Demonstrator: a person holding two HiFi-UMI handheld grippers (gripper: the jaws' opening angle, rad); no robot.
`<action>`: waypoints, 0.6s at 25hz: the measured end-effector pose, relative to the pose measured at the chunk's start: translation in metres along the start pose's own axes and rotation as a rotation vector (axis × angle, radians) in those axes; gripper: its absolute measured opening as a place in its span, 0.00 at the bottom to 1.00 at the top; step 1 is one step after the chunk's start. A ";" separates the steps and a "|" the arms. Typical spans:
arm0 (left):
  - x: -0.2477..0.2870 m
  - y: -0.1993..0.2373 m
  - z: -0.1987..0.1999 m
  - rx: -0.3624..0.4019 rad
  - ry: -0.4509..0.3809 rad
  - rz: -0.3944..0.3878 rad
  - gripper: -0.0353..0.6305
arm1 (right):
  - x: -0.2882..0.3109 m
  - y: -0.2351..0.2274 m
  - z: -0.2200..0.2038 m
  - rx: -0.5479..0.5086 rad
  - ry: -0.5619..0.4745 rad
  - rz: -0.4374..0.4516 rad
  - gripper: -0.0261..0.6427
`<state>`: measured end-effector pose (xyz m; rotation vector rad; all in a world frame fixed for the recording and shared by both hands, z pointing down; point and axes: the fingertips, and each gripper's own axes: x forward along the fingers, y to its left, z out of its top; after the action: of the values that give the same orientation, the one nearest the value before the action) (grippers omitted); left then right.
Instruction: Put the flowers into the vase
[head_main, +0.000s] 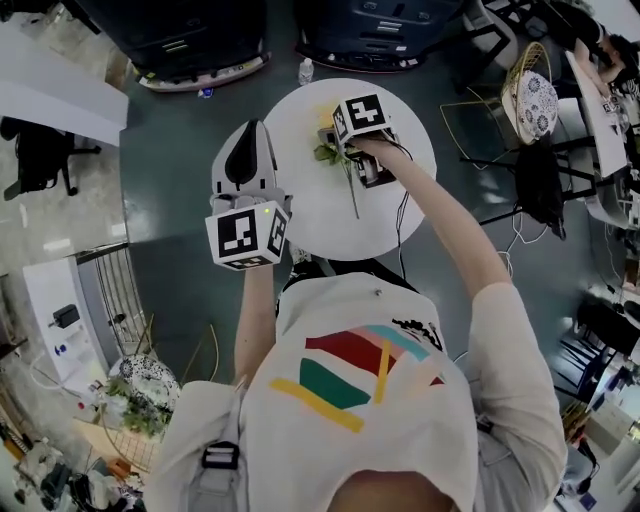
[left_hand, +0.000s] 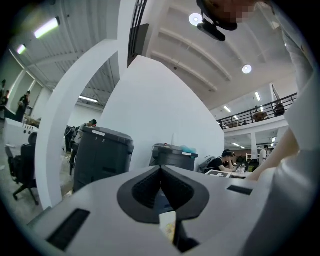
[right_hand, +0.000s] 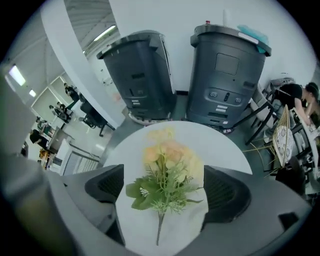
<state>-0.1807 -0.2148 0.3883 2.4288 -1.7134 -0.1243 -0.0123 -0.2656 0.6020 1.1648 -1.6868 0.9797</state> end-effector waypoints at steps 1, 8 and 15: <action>-0.004 0.005 -0.004 -0.007 0.009 0.014 0.06 | 0.007 0.000 -0.005 -0.015 0.017 -0.009 0.76; -0.024 0.039 -0.023 -0.024 0.056 0.110 0.06 | 0.054 -0.015 -0.022 0.071 0.069 -0.073 0.76; -0.029 0.048 -0.032 -0.010 0.096 0.157 0.06 | 0.079 -0.020 -0.027 0.134 0.048 -0.092 0.75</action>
<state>-0.2300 -0.2003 0.4280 2.2437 -1.8461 0.0033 -0.0046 -0.2697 0.6872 1.2843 -1.5354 1.0675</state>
